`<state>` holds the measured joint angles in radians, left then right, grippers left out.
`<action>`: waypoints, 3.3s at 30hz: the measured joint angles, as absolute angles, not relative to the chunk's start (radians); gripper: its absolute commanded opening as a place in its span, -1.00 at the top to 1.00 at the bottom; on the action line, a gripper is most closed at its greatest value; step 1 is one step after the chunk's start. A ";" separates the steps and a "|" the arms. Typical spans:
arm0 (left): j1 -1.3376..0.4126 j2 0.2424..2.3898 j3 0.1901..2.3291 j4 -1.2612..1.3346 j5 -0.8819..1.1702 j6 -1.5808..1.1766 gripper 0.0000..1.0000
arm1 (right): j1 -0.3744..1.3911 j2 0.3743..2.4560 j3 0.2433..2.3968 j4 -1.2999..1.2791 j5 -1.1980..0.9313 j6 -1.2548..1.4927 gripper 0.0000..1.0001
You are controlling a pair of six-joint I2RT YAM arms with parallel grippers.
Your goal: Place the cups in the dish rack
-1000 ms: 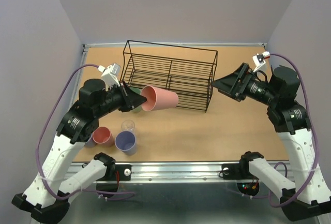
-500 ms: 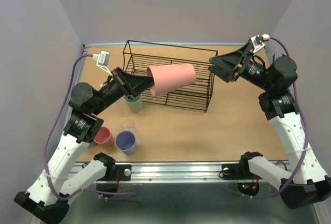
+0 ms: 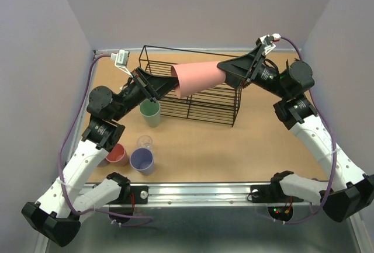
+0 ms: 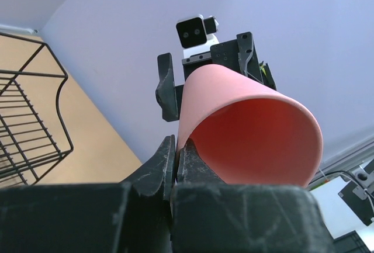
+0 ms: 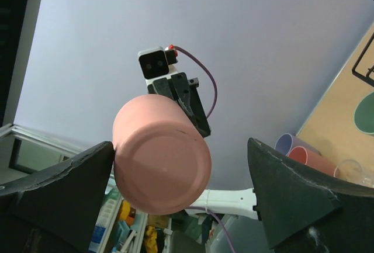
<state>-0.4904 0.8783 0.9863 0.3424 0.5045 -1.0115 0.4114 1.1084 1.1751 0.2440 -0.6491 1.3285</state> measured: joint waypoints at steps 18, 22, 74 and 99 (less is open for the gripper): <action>-0.491 0.846 0.879 0.402 0.368 -1.034 1.00 | 0.525 1.209 1.178 0.349 -0.559 1.392 0.31; -0.490 0.841 0.875 0.400 0.346 -1.034 1.00 | 0.530 1.241 1.215 0.343 -0.553 1.390 0.81; -0.491 0.618 0.925 -0.629 0.004 -0.740 -0.52 | 0.289 1.906 2.422 -1.077 0.010 0.329 0.99; -0.491 0.632 0.843 -0.581 0.050 -0.725 -0.52 | 0.286 2.027 2.473 -1.003 -0.102 0.313 -0.54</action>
<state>-0.4908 0.6319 0.8429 -0.5808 0.0502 -0.7246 0.2863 2.0270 2.4733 -1.0031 -0.1024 0.3134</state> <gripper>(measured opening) 0.763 0.765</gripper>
